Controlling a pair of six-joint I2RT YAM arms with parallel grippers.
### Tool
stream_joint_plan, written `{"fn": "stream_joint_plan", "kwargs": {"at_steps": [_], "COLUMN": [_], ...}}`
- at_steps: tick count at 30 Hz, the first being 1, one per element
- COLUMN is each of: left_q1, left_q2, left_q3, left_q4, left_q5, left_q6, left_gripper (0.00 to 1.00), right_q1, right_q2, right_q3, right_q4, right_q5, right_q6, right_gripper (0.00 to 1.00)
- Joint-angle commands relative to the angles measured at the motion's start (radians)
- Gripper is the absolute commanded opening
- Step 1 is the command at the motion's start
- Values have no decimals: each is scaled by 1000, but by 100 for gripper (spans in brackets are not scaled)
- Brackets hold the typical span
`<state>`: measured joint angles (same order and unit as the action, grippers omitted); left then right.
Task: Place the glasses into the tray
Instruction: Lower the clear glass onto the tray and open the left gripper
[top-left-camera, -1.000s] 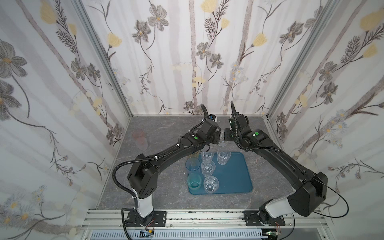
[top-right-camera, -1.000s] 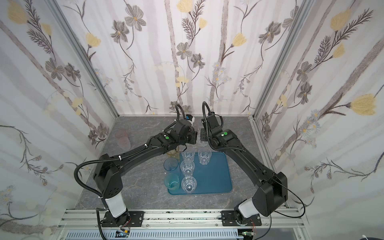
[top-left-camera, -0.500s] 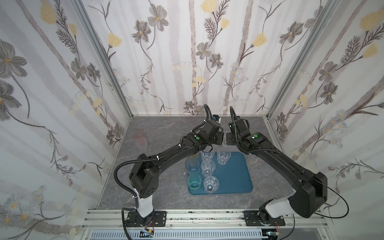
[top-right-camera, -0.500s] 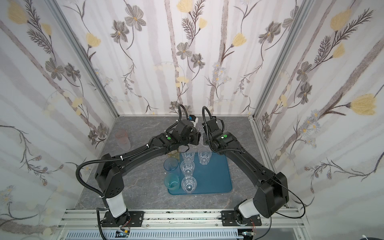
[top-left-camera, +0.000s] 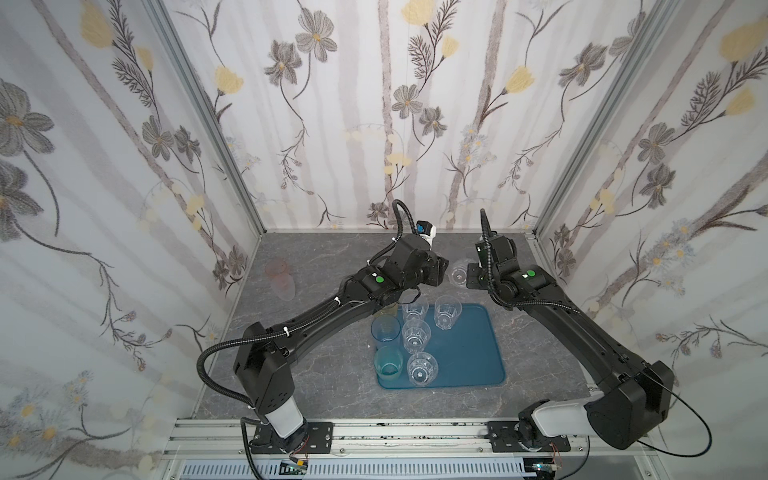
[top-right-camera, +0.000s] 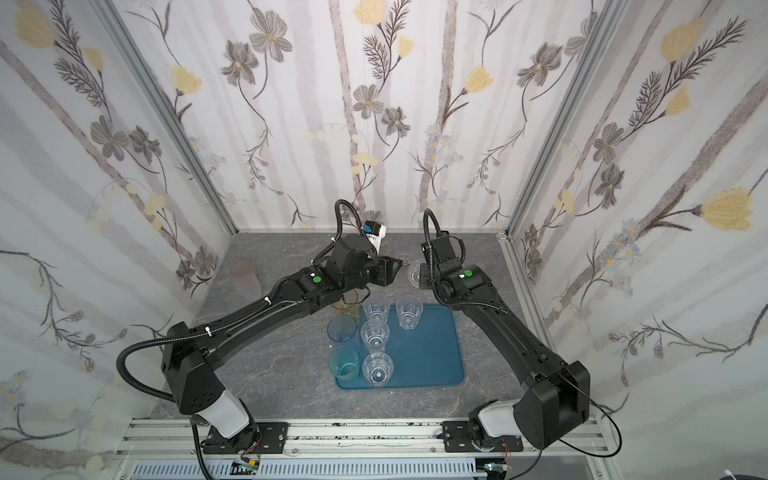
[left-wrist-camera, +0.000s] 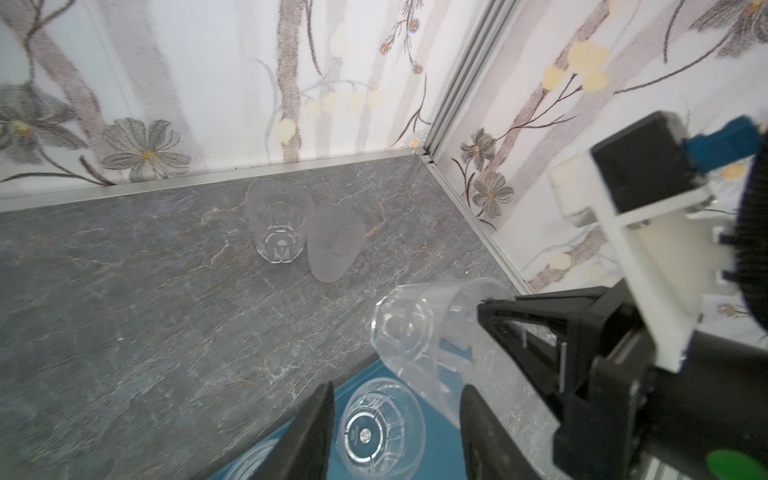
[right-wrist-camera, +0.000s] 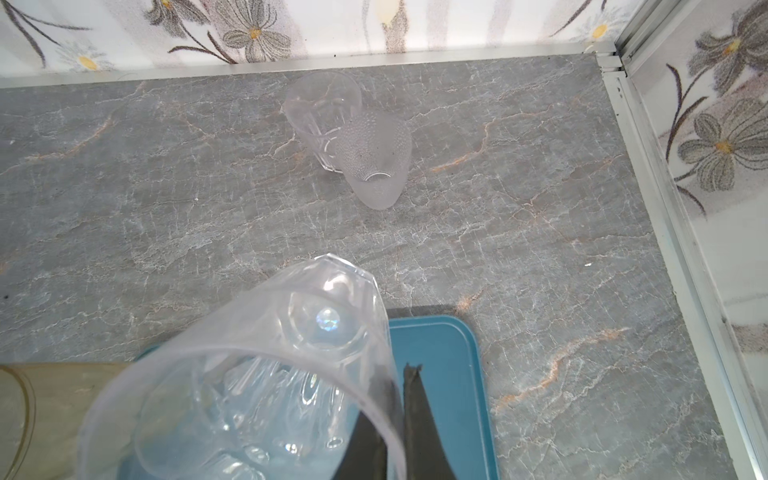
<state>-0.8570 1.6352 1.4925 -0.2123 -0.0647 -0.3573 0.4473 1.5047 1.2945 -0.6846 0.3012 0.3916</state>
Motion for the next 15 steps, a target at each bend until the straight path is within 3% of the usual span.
{"fn": "stream_joint_plan", "kwargs": {"at_steps": [1, 4, 9, 15], "left_q1": [9, 40, 123, 175], "left_q2": [-64, -128, -226, -306], "left_q3": [-78, -164, -277, -411], "left_q4": [16, 17, 43, 156], "left_q5": [-164, -244, -250, -249], "left_q6": [77, 101, 74, 25], "left_gripper": [65, 75, 81, 85], "right_q1": [-28, -65, -69, 16], "right_q2": [-59, -132, -225, -199], "right_q3": [-35, -131, -341, -444], "right_q4": [-73, -119, -116, -69], "right_q5": [-33, -49, -185, -232], "right_q6": [-2, 4, 76, 143], "right_gripper": [1, 2, 1, 0]}}
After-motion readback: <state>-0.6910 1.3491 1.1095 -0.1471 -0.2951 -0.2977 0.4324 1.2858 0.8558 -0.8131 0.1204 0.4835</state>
